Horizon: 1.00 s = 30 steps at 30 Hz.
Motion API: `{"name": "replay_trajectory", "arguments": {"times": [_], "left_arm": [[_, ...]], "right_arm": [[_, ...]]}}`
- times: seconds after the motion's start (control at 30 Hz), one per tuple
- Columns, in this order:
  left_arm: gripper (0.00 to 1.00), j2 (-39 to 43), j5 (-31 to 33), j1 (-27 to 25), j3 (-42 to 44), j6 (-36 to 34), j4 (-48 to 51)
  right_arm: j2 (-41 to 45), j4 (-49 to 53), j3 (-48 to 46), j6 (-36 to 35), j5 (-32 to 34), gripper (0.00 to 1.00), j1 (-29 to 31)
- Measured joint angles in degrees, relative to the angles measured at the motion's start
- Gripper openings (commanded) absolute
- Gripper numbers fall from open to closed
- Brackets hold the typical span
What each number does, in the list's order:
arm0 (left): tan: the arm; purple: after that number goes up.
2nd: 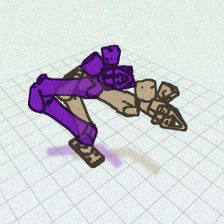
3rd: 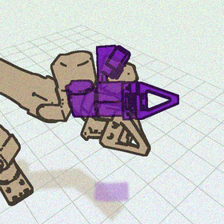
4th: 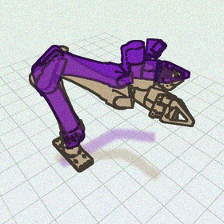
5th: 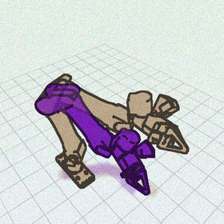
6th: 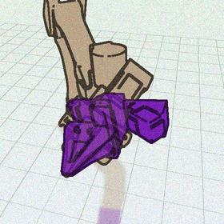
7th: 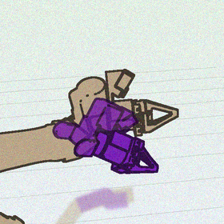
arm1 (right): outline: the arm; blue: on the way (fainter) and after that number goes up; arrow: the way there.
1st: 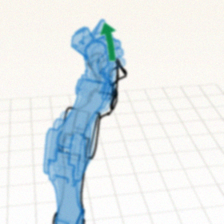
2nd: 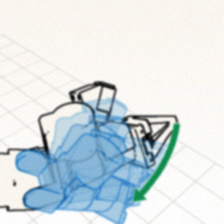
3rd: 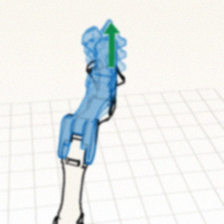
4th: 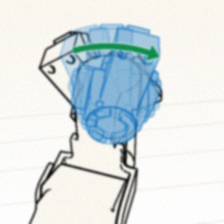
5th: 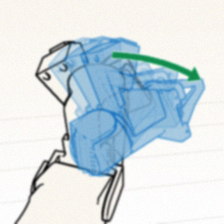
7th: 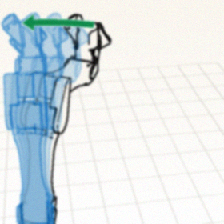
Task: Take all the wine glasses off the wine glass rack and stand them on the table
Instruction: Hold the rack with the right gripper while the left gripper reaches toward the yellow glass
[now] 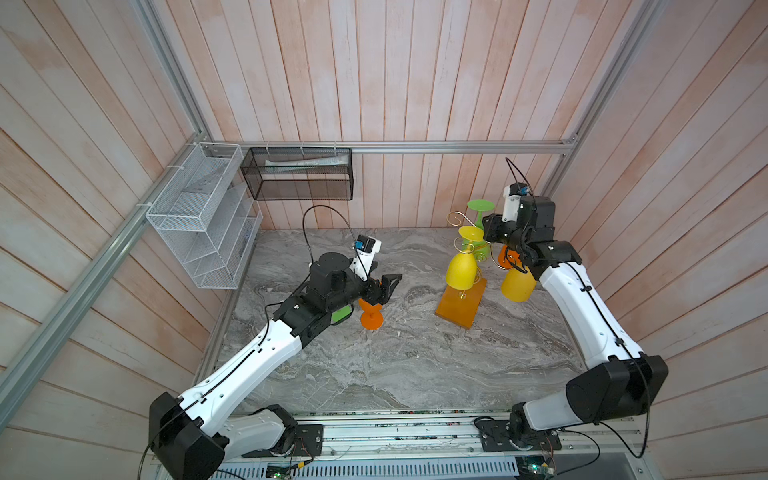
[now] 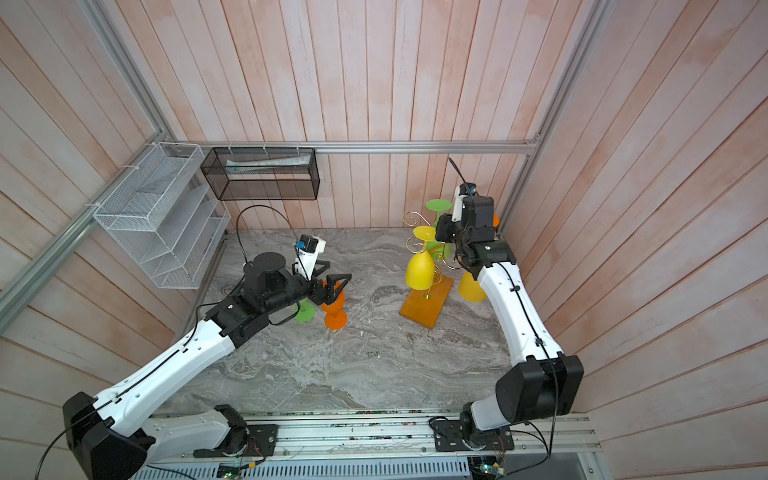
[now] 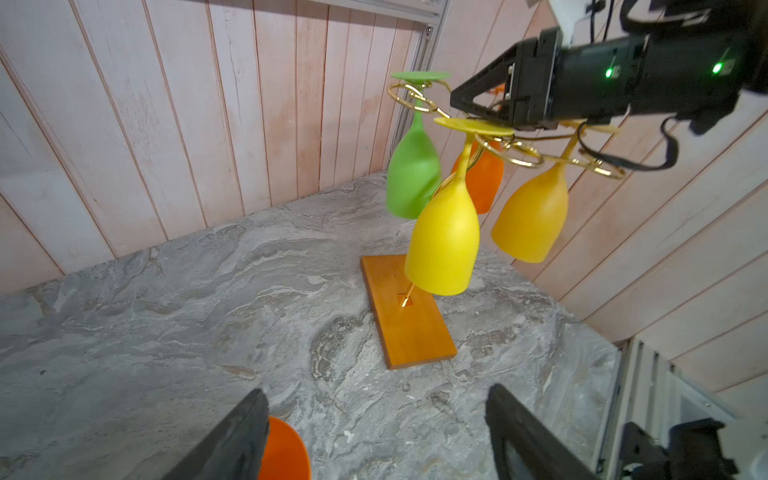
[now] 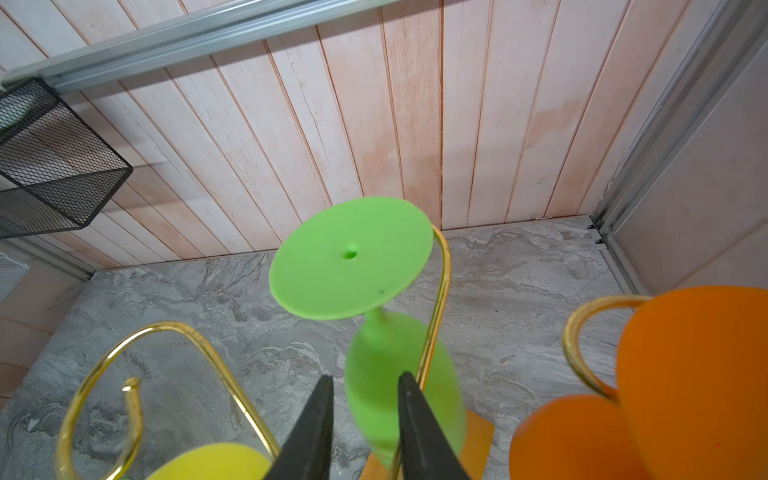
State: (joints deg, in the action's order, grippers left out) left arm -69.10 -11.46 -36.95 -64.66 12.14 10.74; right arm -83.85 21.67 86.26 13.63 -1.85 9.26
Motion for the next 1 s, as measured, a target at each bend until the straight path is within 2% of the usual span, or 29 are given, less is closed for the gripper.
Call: {"name": "replay_trajectory", "arguments": {"times": [0.1,0.4,0.7,1.0], "left_arm": [[0.84,-0.83,-0.07,-0.33,-3.10,4.98,-0.11],[0.84,-7.58,-2.95,-0.35,-10.51,21.09,-5.31],[0.81,-18.73,-6.49,-0.35,-16.15,34.29,-11.43],[0.77,-30.05,-9.92,-0.81,-21.33,43.65,-17.68]], "right_arm": [[0.92,-0.57,-1.16,-0.13,-0.55,0.35,-0.24],[2.75,-1.95,-1.36,-0.76,-1.68,0.50,-0.83],[5.46,-2.91,-1.36,-1.73,-1.88,0.57,-0.83],[9.79,-2.45,-1.36,-1.73,-0.94,0.58,-0.98]]}}
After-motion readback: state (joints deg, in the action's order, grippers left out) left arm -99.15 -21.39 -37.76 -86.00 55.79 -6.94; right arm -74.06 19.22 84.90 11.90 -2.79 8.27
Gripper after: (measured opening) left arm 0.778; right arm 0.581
